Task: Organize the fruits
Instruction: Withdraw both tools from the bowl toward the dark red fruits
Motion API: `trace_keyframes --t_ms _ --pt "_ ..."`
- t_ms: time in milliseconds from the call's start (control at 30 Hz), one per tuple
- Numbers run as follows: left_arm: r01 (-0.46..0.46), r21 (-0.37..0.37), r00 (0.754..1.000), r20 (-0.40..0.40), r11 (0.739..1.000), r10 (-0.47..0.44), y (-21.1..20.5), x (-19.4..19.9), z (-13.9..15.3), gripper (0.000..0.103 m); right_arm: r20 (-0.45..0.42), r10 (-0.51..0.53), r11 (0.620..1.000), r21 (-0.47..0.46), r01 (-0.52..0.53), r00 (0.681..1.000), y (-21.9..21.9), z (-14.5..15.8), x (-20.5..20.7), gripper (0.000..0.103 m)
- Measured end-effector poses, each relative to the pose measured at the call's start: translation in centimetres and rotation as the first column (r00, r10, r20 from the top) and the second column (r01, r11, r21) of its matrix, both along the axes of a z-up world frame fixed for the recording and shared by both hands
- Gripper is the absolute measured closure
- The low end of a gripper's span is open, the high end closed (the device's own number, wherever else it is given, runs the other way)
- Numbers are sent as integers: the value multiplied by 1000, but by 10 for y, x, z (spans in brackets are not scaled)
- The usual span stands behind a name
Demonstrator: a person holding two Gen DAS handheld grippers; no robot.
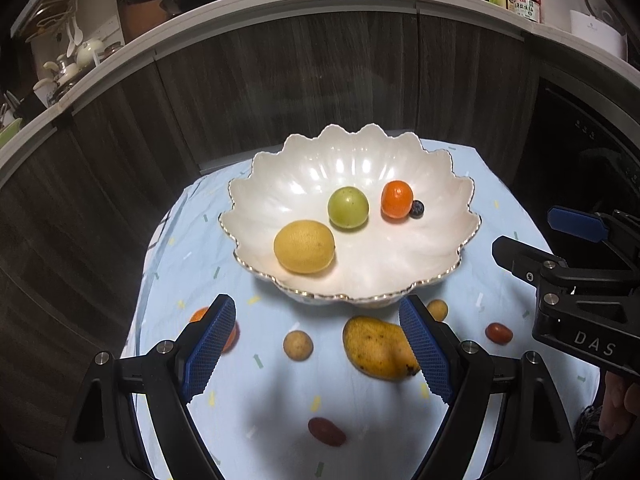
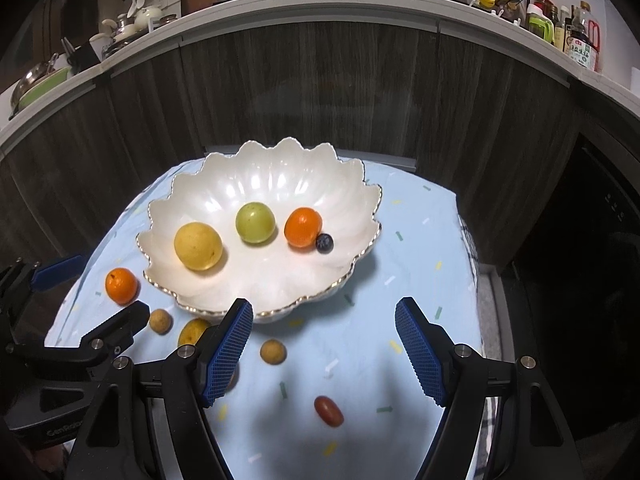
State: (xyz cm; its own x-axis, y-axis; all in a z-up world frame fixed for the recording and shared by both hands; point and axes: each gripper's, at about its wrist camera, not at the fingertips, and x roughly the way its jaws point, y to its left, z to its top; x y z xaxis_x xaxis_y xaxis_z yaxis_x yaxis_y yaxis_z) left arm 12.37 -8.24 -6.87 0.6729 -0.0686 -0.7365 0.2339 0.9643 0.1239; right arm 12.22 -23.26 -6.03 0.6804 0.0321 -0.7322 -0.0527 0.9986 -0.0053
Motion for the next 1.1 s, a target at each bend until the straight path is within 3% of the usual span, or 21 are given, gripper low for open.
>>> trace_keyframes --t_ms 1100 --pt "-28 7 999 -26 1000 29 11 -44 -45 19 -44 -46 999 -31 44 998 5 -47 -34 29"
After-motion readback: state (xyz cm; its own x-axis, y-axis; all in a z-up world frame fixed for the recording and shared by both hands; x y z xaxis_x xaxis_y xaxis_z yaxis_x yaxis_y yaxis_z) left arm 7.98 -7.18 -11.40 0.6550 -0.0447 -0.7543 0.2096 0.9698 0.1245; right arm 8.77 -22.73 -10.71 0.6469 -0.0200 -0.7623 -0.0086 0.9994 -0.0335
